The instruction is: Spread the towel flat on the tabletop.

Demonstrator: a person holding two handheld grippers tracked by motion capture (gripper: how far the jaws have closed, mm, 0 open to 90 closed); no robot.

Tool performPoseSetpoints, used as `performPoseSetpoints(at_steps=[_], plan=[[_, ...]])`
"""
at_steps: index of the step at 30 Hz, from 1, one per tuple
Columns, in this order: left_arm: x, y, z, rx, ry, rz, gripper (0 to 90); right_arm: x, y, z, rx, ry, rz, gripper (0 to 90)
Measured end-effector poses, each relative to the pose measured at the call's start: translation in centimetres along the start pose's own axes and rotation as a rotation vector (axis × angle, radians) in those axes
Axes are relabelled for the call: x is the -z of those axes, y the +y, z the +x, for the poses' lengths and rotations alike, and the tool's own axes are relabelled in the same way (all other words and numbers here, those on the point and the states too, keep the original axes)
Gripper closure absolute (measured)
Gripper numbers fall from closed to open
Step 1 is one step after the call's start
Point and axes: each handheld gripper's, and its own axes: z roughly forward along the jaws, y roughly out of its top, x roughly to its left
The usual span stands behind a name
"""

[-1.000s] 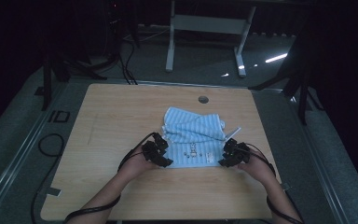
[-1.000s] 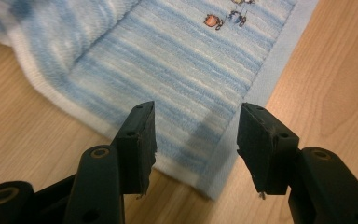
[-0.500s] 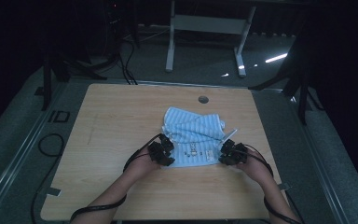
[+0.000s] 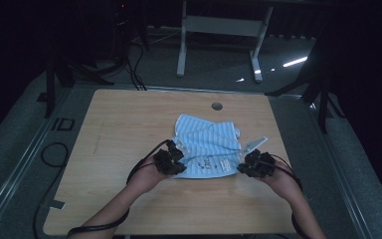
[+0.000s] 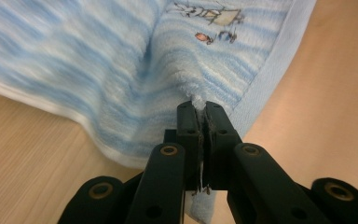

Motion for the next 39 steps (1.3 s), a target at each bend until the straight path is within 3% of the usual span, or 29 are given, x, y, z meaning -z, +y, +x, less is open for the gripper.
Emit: performPoseSetpoints(at_steps=[4, 5, 6, 7, 8, 10, 12, 14, 15, 17, 21, 24, 27, 32, 34, 36, 39], plan=[[2.2, -1.0, -2.1, -0.047, -0.019, -0.002, 85.8, 2.8, -0.8, 2.6, 0.046, 0.005, -0.037, 83.9], [2.2, -1.0, -2.1, -0.047, -0.019, -0.002, 85.7, 2.8, -0.8, 2.6, 0.046, 0.005, -0.037, 83.9], [3.0, -1.7, -3.2, -0.065, -0.044, -0.002, 85.7, 3.4, -1.1, 3.5, 0.06, 0.01, -0.042, 83.8], [3.2, -2.1, -3.8, -0.064, -0.052, -0.007, 85.5, 4.4, -1.9, 5.4, 0.09, 0.005, -0.042, 83.8], [3.5, -2.4, -4.3, -0.08, -0.058, 0.002, 85.5, 4.8, -2.3, 6.2, 0.096, 0.014, -0.045, 83.7], [3.8, -3.0, -5.5, -0.091, -0.095, 0.008, 85.0, 5.5, -3.0, 7.8, 0.129, 0.014, -0.037, 83.6], [3.8, -3.9, -6.7, -0.103, -0.165, 0.026, 84.2, 6.3, -3.9, 9.2, 0.138, 0.026, -0.046, 83.1], [3.8, -4.5, -7.6, -0.129, -0.256, 0.059, 77.0, 6.6, -4.7, 10.0, 0.123, 0.087, -0.06, 77.9], [3.8, -4.8, -7.8, -0.129, -0.273, 0.061, 73.2, 6.7, -5.0, 10.3, 0.124, 0.12, -0.063, 73.1], [3.9, -5.1, -7.7, -0.133, -0.27, 0.063, 68.4, 6.9, -5.2, 10.6, 0.13, 0.11, -0.067, 68.5], [3.5, -5.1, -5.5, -0.084, -0.166, 0.053, 67.3, 6.8, -4.7, 9.4, 0.103, 0.048, -0.086, 68.1], [2.3, -5.0, -3.7, -0.048, -0.099, 0.058, 67.5, 5.2, -4.0, 7.8, 0.079, 0.001, -0.062, 77.2], [0.9, -4.7, -2.5, -0.014, -0.089, 0.042, 67.5, 3.2, -3.4, 5.8, 0.034, 0.009, -0.055, 84.8], [-1.6, -3.8, -1.8, 0.004, -0.107, 0.051, 67.4, -0.6, -1.8, 3.7, -0.002, 0.005, -0.009, 86.5], [-2.5, -3.7, -1.8, -0.003, -0.096, 0.079, 67.4, -2.4, -1.2, 3.4, -0.001, 0.013, 0.014, 86.5], [-3.3, -3.8, -1.8, -0.018, -0.101, 0.109, 67.4, -3.5, -1.0, 3.4, 0.005, -0.008, 0.033, 86.5], [-3.9, -4.1, -2.0, -0.013, -0.118, 0.123, 67.4, -4.9, -1.3, 3.5, 0.002, -0.003, 0.061, 86.5]])
